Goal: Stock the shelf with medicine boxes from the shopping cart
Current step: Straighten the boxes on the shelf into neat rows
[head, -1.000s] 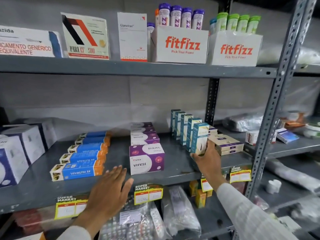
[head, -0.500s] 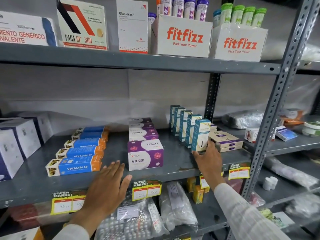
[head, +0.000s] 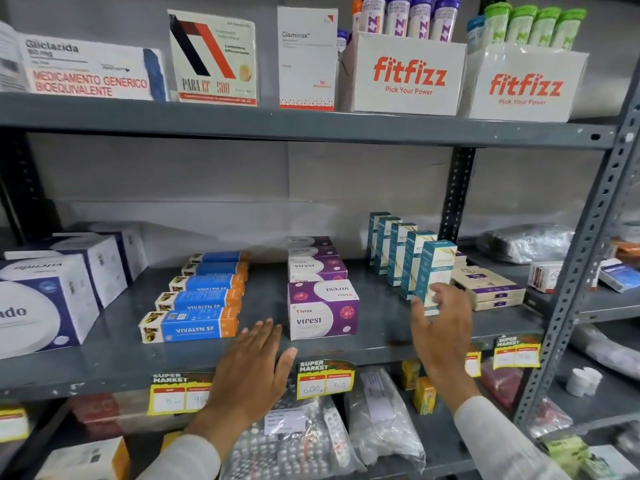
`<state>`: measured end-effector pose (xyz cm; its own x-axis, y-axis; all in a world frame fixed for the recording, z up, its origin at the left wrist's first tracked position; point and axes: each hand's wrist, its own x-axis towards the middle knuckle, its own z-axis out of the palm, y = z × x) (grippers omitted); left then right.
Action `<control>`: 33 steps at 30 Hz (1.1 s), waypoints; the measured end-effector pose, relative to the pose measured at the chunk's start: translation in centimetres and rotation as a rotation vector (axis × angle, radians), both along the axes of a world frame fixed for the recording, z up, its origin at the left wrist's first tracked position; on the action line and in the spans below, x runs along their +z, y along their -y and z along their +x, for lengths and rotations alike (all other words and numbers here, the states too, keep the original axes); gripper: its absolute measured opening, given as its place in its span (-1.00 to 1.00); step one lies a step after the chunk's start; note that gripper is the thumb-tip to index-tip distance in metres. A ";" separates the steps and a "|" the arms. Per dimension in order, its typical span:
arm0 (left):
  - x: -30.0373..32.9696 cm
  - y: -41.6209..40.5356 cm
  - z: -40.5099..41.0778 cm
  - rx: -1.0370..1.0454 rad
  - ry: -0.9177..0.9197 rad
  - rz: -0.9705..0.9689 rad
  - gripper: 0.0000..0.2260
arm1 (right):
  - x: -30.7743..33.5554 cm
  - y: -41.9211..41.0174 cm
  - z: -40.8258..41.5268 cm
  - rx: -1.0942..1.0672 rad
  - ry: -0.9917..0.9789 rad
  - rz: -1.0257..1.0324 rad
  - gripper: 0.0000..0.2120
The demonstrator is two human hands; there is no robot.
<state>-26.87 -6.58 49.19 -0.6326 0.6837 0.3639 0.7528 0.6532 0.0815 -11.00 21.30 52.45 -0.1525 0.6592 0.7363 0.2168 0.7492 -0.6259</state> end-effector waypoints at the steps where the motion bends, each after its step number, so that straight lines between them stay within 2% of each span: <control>1: 0.0 0.0 0.0 0.000 0.000 -0.003 -0.28 | 0.4 1.0 -0.5 0.105 0.018 0.001 -0.69; 3: 0.0 0.1 0.0 -0.006 0.008 -0.002 -0.30 | 1.1 2.4 -1.9 0.370 0.150 -0.070 -0.56; 5: 0.0 0.2 0.0 -0.011 0.012 0.006 -0.30 | 2.0 3.4 -3.4 0.631 0.291 -0.196 -0.31; 8: -0.1 0.2 0.1 -0.011 0.011 0.016 -0.28 | 2.6 3.8 -5.2 0.853 0.368 -0.390 -0.09; 10: -0.2 0.2 0.1 -0.011 0.018 0.029 -0.26 | 2.7 3.5 -6.0 0.949 0.355 -0.519 -0.07; 12: -0.2 0.2 0.0 -0.012 0.021 0.029 -0.26 | 2.5 3.2 -6.5 0.993 0.339 -0.582 -0.18; 15: -0.2 0.2 0.0 -0.012 0.009 0.038 -0.25 | 2.0 3.0 -6.6 0.960 0.289 -0.536 -0.33; 20: -0.3 0.2 -0.1 -0.021 -0.009 0.037 -0.27 | 1.8 4.1 -5.2 0.790 0.280 -0.304 -0.34; 24: -0.3 0.2 -0.2 -0.015 -0.025 0.030 -0.28 | 1.6 5.5 -4.1 0.653 0.303 -0.183 -0.24; 29: -0.3 0.1 -0.1 -0.006 -0.046 0.020 -0.31 | 1.1 7.9 -3.6 0.450 0.382 -0.036 -0.03; 31: -0.2 0.1 0.0 -0.002 -0.049 0.018 -0.32 | 0.6 8.4 -3.4 0.458 0.379 0.012 -0.09; 33: -0.1 0.1 0.0 0.000 -0.043 0.019 -0.31 | 0.7 8.2 -3.3 0.480 0.313 0.013 -0.30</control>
